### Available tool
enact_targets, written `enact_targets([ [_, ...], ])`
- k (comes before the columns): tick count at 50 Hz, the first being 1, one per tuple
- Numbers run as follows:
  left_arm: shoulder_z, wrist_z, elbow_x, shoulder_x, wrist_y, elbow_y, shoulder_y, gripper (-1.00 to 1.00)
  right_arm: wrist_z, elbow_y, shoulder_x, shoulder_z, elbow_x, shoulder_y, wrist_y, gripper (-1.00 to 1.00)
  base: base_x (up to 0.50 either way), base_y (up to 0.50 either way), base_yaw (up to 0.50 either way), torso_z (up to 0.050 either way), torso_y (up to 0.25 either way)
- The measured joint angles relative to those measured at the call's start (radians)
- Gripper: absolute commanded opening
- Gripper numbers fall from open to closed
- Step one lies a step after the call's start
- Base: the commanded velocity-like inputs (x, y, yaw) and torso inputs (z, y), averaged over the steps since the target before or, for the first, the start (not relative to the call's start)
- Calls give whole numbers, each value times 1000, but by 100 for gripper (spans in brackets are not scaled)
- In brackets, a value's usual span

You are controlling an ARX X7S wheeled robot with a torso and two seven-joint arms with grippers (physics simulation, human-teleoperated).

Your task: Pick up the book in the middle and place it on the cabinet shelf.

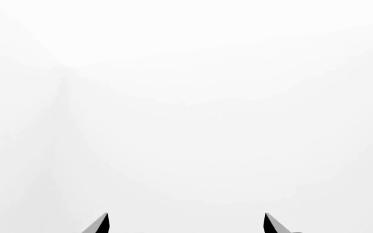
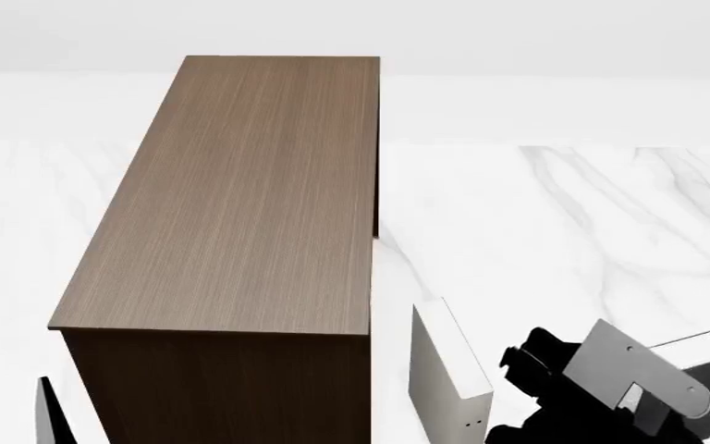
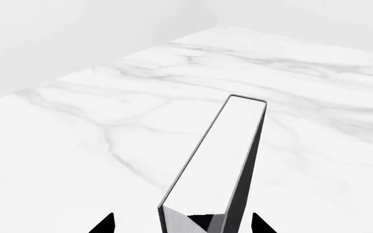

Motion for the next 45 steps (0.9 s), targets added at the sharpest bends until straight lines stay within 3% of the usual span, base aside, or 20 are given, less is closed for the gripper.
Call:
enact_targets([
  [1,0,0,0,0,0,-1,0,100,-2,10,-1,-2,-2,3,-7,100,0,0,0,0,0],
  [2,1,-1,0,-1,0,-1,-1,100,-4,21,-2,-3,-3,6,-13,-100,0,0,0,0,0],
  [26,11,-11,-1,-7,4,-12,-6,100,12,95,3,-39,-16,31,-46,-100,0,0,0,0,0],
  [45,16,-17,0,-13,-1,-7,-5,100,83,-478,128,-116,-45,-41,123,-100,0,0,0,0,2],
])
